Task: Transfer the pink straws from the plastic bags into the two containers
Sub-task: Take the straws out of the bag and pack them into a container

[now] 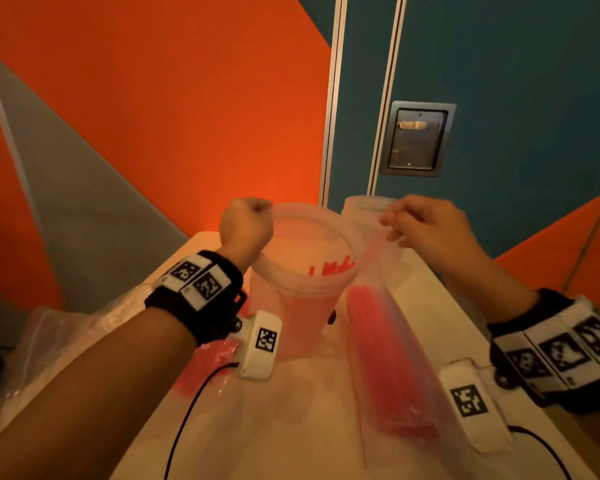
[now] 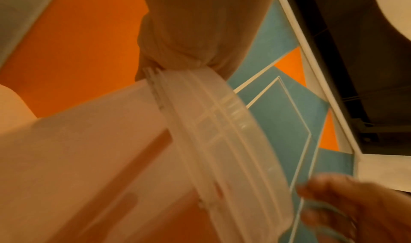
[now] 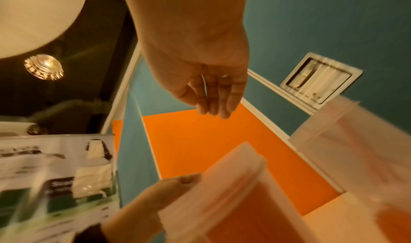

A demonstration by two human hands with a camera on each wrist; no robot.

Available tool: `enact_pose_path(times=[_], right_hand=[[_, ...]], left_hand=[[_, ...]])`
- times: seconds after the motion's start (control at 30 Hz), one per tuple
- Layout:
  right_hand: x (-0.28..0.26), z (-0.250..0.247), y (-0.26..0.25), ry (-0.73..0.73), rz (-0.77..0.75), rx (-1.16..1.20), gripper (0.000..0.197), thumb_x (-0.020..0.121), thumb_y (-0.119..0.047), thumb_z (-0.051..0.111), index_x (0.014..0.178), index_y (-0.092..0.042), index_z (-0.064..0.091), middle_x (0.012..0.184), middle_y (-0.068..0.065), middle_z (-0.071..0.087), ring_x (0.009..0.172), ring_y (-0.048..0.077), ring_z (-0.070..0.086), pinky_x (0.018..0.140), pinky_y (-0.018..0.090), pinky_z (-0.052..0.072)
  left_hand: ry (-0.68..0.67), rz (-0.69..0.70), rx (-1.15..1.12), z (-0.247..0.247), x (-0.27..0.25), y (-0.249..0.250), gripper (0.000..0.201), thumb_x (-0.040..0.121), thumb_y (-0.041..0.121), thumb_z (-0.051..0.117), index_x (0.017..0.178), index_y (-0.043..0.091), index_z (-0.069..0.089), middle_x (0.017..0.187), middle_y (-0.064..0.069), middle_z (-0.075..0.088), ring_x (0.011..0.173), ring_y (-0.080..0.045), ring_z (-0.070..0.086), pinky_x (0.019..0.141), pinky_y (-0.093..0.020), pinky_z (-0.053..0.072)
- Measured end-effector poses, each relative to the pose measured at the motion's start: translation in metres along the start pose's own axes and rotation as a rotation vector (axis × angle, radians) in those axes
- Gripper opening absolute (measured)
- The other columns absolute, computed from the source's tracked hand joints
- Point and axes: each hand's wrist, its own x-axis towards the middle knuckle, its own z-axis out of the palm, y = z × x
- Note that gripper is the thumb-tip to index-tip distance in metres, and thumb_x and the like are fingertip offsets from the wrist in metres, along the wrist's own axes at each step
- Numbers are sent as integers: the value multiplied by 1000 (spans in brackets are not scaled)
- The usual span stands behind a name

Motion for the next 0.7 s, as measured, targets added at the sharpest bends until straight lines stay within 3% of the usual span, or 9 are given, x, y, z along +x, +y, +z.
enact_pose_path(times=[0.07, 0.17, 0.27, 0.37, 0.43, 0.53, 0.63, 0.7], right_hand=[[-1, -4, 31, -22, 87, -293, 13, 87, -20, 56, 87, -12, 67, 86, 7, 67, 86, 26, 63, 79, 36, 48], [-10, 5, 76, -254, 258, -599, 29, 86, -29, 59, 112, -15, 59, 117, 9, 61, 101, 24, 56, 83, 30, 43], [-28, 24, 110, -495, 400, -709, 68, 85, -53, 53, 142, -27, 28, 145, 11, 31, 125, 33, 43, 101, 39, 41], [-49, 52, 133, -685, 422, -709, 93, 72, -75, 45, 145, -43, -2, 157, 5, -11, 142, 42, 7, 114, 53, 19], [-61, 66, 139, -816, 382, -745, 93, 75, -71, 48, 145, -45, -7, 154, 4, -25, 141, 44, -15, 113, 61, 7], [-65, 62, 144, -812, 431, -773, 85, 80, -55, 56, 145, -46, 1, 154, -1, -25, 138, 48, -14, 111, 62, 14], [-59, 45, 158, -811, 371, -903, 84, 80, -57, 52, 147, -39, 4, 155, 13, -18, 142, 43, -10, 113, 60, 7], [-56, 33, 170, -799, 403, -924, 86, 79, -59, 51, 147, -39, 3, 155, 15, -17, 142, 43, -9, 112, 60, 6]], left_hand=[[14, -62, -10, 7, 7, -1, 23, 93, 18, 52, 109, 17, 68, 100, -6, 67, 72, -17, 57, 57, -27, 37], [23, -142, -77, 18, 14, 2, 25, 91, 12, 51, 108, 15, 68, 111, -9, 66, 92, -26, 60, 66, -29, 39], [34, -175, -169, 25, 21, 10, 27, 90, 9, 50, 108, 14, 69, 112, -10, 65, 99, -31, 60, 71, -35, 46], [53, -205, -261, 30, 27, 14, 25, 90, 8, 51, 107, 12, 69, 114, -12, 64, 100, -31, 59, 80, -38, 50], [63, -222, -269, 36, 27, 13, 24, 91, 10, 51, 108, 12, 69, 115, -11, 64, 101, -31, 59, 78, -36, 48], [70, -260, -245, 42, 19, 4, 25, 92, 10, 51, 111, 11, 67, 117, -11, 63, 102, -31, 58, 78, -35, 48], [54, -311, -222, 46, 11, -7, 28, 91, 10, 51, 114, 10, 66, 120, -12, 61, 105, -33, 57, 88, -41, 50], [65, -321, -209, 47, 8, -9, 30, 90, 9, 50, 116, 10, 65, 122, -14, 60, 107, -34, 57, 90, -40, 50]])
